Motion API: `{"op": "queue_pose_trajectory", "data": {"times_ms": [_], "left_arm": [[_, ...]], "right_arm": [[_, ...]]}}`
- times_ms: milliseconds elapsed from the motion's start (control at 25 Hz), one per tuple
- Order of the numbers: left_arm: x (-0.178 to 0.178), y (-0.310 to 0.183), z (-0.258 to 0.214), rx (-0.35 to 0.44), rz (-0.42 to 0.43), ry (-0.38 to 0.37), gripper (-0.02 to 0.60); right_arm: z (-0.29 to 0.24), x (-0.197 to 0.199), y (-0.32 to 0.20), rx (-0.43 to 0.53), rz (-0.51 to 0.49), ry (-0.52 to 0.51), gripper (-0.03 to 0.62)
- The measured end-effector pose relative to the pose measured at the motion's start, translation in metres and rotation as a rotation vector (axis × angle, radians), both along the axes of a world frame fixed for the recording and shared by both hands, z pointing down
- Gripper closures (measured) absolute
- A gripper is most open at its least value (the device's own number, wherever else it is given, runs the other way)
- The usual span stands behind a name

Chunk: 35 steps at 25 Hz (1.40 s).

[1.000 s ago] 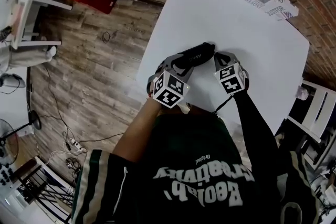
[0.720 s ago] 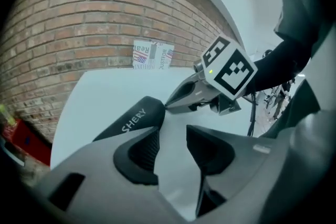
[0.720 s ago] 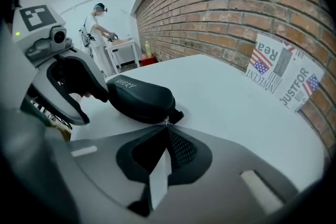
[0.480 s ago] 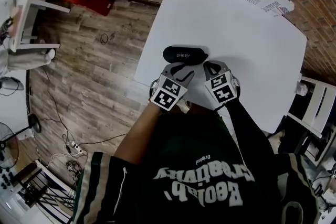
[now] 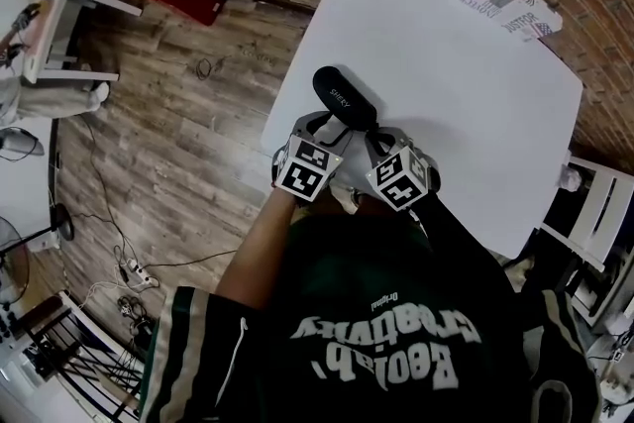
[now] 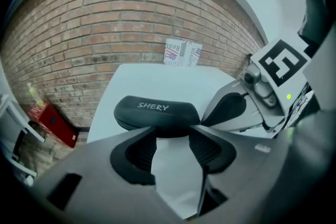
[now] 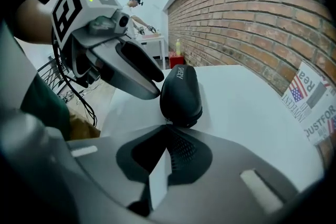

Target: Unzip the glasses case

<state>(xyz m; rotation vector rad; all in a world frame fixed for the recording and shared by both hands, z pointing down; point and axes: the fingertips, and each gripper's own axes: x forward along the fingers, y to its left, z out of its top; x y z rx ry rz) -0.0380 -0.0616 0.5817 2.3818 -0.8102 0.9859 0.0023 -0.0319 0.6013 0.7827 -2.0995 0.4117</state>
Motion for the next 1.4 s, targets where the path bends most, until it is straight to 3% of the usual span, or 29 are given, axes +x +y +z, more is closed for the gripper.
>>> {"op": "queue_pose_trajectory", "data": {"times_ms": [240, 520, 760, 1400], "left_arm": [[0.027, -0.032, -0.033, 0.122, 0.048, 0.033, 0.383], [0.034, -0.038, -0.013, 0.106, 0.061, 0.002, 0.407], [0.037, -0.041, -0.010, 0.108, 0.083, -0.044, 0.417], [0.039, -0.041, -0.009, 0.102, 0.096, -0.046, 0.420]], "right_arm": [[0.005, -0.001, 0.001, -0.004, -0.006, 0.014, 0.580], [0.009, 0.006, -0.002, 0.002, 0.017, 0.039, 0.580], [0.007, 0.031, -0.016, 0.067, 0.110, 0.115, 0.582], [0.006, 0.042, -0.064, 0.148, 0.002, 0.214, 0.580]]}}
